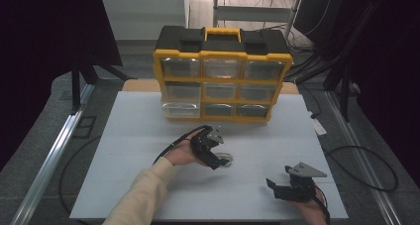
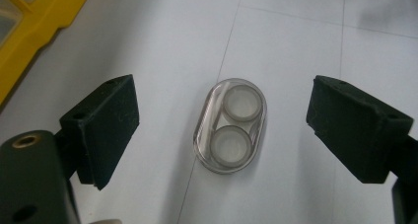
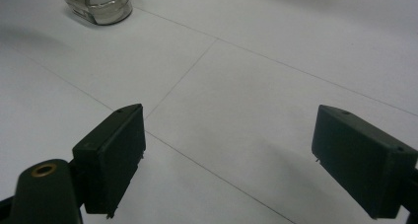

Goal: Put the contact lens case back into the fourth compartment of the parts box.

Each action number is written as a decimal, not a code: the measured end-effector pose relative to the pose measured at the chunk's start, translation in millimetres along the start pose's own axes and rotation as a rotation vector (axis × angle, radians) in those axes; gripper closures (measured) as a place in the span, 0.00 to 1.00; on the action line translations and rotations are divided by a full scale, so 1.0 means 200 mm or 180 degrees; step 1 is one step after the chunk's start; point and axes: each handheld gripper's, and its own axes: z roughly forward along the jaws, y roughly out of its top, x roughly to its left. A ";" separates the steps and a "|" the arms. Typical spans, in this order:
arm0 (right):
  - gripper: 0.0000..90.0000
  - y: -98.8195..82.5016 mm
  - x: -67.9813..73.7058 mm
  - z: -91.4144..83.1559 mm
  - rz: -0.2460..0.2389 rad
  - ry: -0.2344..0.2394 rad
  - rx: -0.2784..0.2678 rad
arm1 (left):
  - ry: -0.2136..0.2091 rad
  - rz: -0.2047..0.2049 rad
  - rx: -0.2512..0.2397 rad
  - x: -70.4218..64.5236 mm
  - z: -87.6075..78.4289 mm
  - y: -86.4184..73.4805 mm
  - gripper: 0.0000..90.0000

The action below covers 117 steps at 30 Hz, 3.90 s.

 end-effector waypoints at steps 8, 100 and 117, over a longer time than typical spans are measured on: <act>0.15 0.00 0.00 0.00 -0.0006 0.0000 0.0009 | -0.0065 -0.0014 0.0036 0.01 0.04 0.00 0.15; 0.15 -0.01 0.00 -0.01 0.0001 -0.0040 0.0008 | -0.0031 0.0047 -0.0001 -0.01 0.05 -0.04 0.53; 0.15 -0.01 0.00 -0.01 -0.0001 -0.0048 0.0008 | 0.0048 0.0025 -0.0087 -0.03 -0.02 -0.05 0.53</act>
